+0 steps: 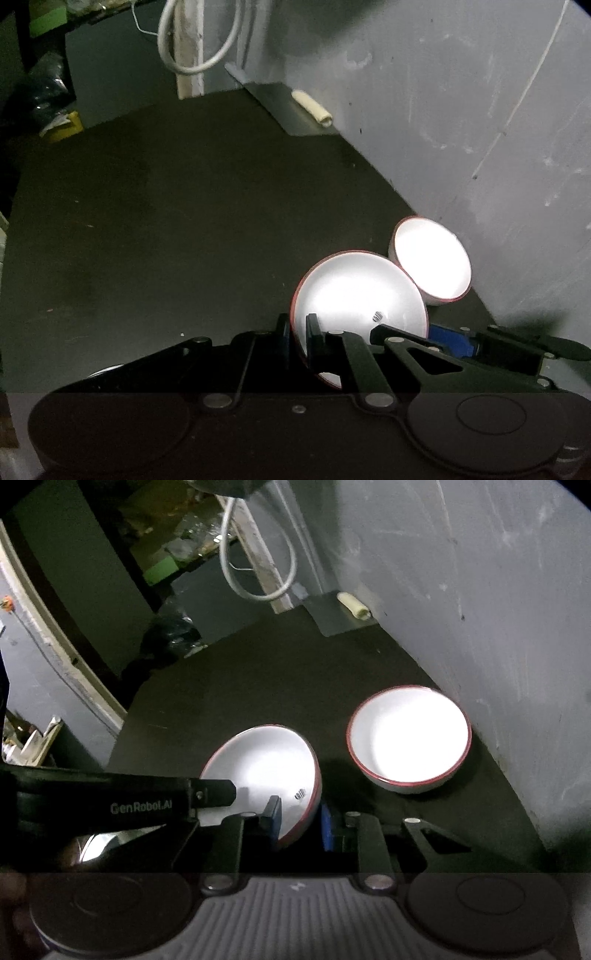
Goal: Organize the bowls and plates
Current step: 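Close both grippers on the white bowl rim and lift it, then carry the white bowl with both grippers over the steel bowl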
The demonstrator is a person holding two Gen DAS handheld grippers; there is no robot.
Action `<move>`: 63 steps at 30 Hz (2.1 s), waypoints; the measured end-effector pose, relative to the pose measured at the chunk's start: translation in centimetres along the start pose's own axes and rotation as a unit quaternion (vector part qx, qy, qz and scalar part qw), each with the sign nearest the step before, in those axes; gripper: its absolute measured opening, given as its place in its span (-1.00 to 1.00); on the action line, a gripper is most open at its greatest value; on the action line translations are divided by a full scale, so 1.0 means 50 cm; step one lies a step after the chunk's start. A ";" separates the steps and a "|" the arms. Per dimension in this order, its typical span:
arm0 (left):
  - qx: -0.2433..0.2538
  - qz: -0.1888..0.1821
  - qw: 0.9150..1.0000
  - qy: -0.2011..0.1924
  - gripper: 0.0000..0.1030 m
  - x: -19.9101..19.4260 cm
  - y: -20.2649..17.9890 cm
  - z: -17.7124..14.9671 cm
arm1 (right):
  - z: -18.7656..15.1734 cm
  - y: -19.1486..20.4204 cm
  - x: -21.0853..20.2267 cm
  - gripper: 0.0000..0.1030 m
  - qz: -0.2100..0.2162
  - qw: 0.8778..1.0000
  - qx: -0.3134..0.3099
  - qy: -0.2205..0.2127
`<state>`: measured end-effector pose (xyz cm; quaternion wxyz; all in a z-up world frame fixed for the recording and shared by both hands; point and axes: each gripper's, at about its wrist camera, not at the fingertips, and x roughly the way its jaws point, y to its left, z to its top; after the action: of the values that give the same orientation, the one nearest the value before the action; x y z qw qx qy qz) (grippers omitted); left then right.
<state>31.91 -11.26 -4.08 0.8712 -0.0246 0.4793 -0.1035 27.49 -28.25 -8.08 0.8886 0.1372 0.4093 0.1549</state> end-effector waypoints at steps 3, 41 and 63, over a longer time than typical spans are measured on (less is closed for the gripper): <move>-0.007 0.006 1.000 -0.017 -0.85 -0.033 -0.004 -0.003 | 0.003 0.009 -0.021 -0.52 0.010 1.000 -0.010 -0.008; -0.137 0.021 0.986 -0.097 -0.85 -0.416 0.137 -0.375 | -0.237 0.339 -0.275 -0.52 0.094 0.977 -0.189 0.033; -0.149 0.032 0.988 -0.024 -0.85 -0.391 0.181 -0.445 | -0.292 0.398 -0.224 -0.52 0.074 0.969 -0.200 0.125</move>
<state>4.50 2.83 -1.14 0.8720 -0.1412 0.4687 -0.0022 6.08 -12.69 -2.20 0.8260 -0.0339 0.4660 0.3153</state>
